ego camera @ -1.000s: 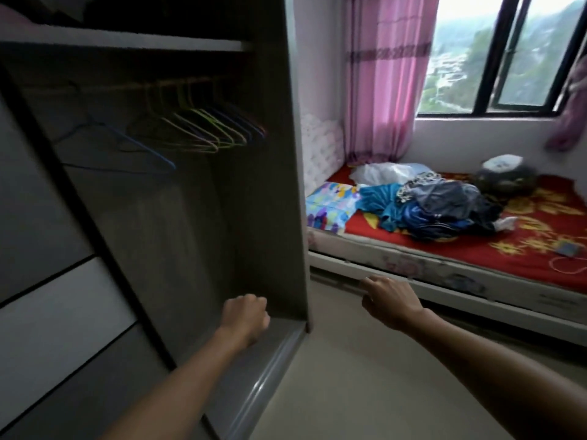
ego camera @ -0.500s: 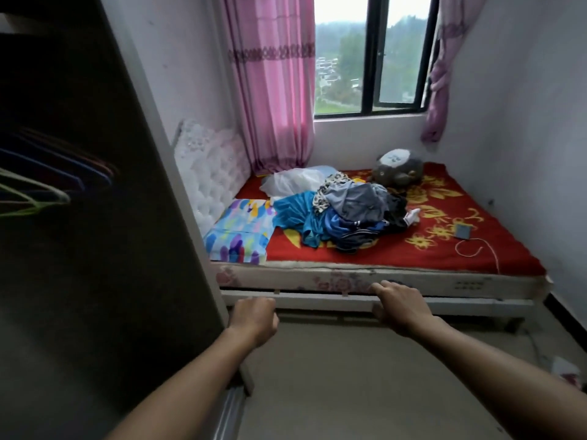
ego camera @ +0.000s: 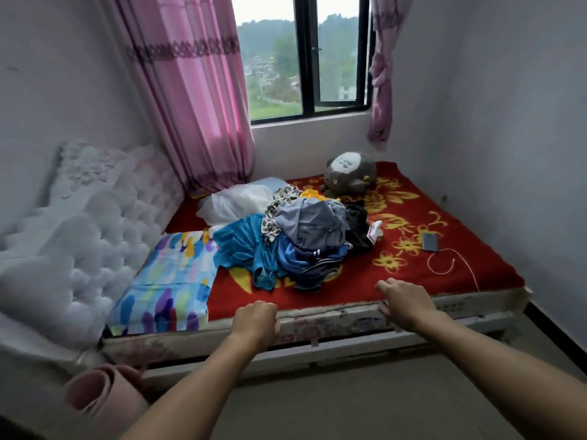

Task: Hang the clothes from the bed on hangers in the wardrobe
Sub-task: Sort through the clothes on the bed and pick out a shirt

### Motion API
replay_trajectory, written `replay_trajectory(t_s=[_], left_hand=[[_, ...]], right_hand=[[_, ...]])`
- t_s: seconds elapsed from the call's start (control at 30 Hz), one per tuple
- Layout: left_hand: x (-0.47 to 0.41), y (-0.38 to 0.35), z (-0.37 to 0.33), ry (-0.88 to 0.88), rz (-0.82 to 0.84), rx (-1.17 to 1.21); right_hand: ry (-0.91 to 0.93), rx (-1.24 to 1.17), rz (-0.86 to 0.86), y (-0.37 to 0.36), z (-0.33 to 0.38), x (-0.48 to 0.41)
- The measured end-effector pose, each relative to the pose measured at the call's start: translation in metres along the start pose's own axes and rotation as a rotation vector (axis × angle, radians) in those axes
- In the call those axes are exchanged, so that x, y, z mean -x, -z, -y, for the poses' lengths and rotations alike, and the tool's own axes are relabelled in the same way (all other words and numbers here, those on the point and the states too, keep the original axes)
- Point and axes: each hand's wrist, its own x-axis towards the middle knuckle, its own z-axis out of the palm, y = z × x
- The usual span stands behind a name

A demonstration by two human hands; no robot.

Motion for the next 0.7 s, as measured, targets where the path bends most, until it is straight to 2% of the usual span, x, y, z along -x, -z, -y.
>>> replay_trajectory(t_s=[0.17, 0.47, 0.7], left_hand=[[-0.098, 0.005, 0.019, 0.026, -0.004, 0.07], [-0.273, -0.035, 0.083, 0.099, 0.127, 0.128], [-0.429, -0.07, 0.112, 0.055, 0.232, 0.144]], right_hand=[[0.01, 0.012, 0.038, 0.003, -0.022, -0.112], [0.057, 0.014, 0.119, -0.045, -0.02, -0.298], [-0.053, -0.009, 0.224, -0.08, -0.045, -0.432]])
